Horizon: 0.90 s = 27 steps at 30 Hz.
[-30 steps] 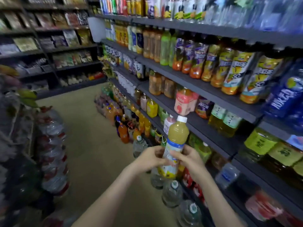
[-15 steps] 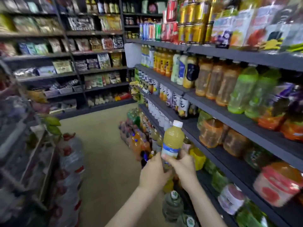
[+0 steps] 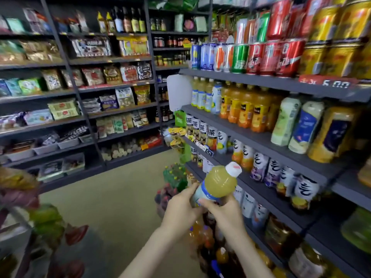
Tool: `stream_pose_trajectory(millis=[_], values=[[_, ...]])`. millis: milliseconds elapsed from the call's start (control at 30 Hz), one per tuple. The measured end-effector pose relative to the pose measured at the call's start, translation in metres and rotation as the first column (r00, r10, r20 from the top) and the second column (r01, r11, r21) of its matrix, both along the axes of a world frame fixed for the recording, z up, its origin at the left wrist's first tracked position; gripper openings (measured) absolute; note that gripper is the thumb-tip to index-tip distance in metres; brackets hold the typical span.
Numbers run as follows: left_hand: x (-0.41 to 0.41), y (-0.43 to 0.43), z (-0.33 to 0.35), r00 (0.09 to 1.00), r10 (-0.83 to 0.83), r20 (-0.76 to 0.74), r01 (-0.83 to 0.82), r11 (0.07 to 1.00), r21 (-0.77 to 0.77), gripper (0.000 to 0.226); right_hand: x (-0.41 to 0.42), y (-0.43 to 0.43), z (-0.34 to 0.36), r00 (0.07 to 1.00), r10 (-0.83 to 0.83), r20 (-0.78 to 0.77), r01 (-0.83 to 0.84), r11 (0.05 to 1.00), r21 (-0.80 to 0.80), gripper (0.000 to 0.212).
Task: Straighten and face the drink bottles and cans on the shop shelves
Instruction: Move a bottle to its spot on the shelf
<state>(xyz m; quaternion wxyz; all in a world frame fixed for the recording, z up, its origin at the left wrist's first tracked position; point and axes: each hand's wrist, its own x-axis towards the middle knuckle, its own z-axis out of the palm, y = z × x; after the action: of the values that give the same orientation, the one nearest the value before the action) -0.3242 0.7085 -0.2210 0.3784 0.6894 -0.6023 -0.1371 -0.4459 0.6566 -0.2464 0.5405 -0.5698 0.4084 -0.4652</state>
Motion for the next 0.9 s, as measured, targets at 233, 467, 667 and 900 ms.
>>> stream_pose_trajectory(millis=[233, 467, 667, 900], values=[[0.089, -0.169, 0.0, 0.964, -0.263, -0.035, 0.259, 0.962, -0.086, 0.059, 0.082, -0.138, 0.012, 0.952, -0.304, 0.025, 0.305, 0.944, -0.13, 0.037], [0.177, -0.332, 0.005, 0.915, -0.402, 0.039, 0.404, 0.906, -0.129, 0.057, 0.168, -0.282, 0.017, 0.907, -0.409, 0.103, 0.421, 0.894, -0.153, 0.032], [0.249, -0.44, 0.017, 0.829, -0.555, 0.066, 0.557, 0.812, -0.173, 0.063, 0.232, -0.368, 0.036, 0.845, -0.523, 0.113, 0.535, 0.819, -0.207, 0.03], [0.264, -0.566, 0.018, 0.836, -0.547, -0.048, 0.518, 0.814, -0.263, 0.041, 0.248, -0.429, 0.042, 0.549, -0.815, 0.184, 0.833, 0.513, -0.209, 0.04]])
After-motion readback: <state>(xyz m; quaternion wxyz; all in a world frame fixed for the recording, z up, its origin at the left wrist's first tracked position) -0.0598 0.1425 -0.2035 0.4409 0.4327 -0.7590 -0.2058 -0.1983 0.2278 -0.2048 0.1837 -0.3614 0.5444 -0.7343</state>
